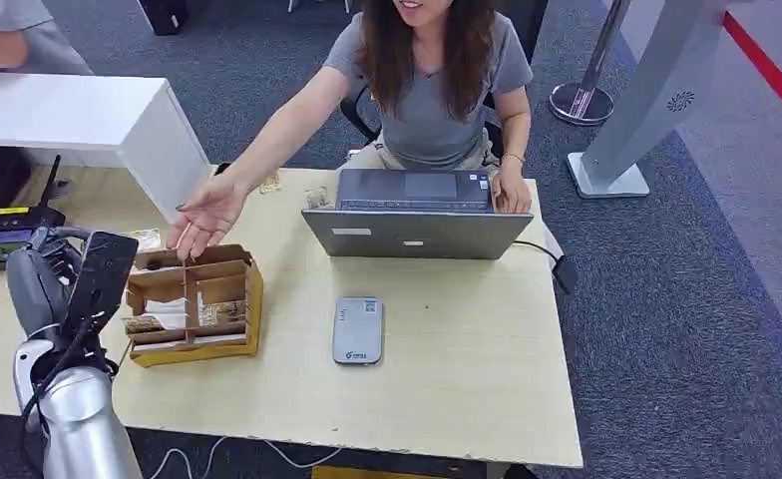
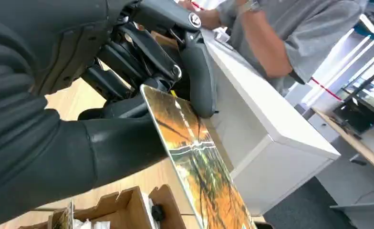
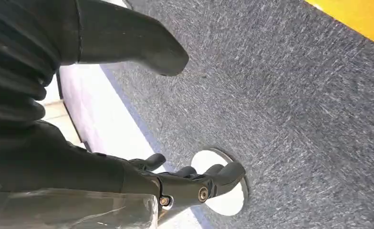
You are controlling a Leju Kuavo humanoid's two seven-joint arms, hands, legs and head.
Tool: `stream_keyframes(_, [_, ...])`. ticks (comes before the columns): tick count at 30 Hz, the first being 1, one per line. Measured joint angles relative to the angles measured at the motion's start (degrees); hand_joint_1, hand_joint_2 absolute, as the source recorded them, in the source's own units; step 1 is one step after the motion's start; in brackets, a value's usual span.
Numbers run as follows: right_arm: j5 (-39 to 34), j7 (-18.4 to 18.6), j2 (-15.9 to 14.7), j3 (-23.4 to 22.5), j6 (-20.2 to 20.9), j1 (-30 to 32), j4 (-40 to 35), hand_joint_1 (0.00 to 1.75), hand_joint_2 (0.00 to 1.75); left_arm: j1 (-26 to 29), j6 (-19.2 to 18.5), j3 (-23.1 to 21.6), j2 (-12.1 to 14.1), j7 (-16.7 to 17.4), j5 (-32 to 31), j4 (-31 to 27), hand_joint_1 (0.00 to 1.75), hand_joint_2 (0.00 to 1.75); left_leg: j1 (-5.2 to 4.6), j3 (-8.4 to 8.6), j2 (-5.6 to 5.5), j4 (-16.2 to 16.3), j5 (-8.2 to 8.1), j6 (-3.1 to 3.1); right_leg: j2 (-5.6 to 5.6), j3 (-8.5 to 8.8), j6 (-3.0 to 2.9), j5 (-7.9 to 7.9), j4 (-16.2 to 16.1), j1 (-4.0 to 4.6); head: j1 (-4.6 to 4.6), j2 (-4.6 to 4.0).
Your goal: Pass the card to the sensor for recognition and then transmit it.
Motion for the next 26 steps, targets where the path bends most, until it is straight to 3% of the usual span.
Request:
stream_keyframes(5, [0.0,0.1,0.1,0.9,0.2,-0.6,0.1,0.00,1.75,-2.2,-1.3,4.1,-0.9,0.6,5.2,2.4,1.75,1.75,0.01,-0.01,-0.01,0.0,0.00,0.00,-0.01,0.00,0.00,0.00,0.0,0.00,0.00,0.00])
stream_keyframes(11, [0.0,0.2,0.1,1.2,0.2,-0.8,0.2,0.00,1.75,-3.7,-1.7,7.4,-1.6,0.6,6.2,5.0,1.75,1.75,0.00,-0.01,-0.01,0.0,0.00,0.00,0.00,-0.01,0.00,0.00,0.0,0.00,0.02,0.00])
stream_keyframes(26, [0.0,0.2,0.1,1.2,0.2,-0.9,0.2,0.00,1.75,-5.5,-1.8,9.9,-2.6,0.6,6.4,8.4,1.75,1.75,0.00,-0.02,-0.02,0.0,0.00,0.00,-0.01,-0.02,0.00,0.00,0.0,0.00,0.02,0.00])
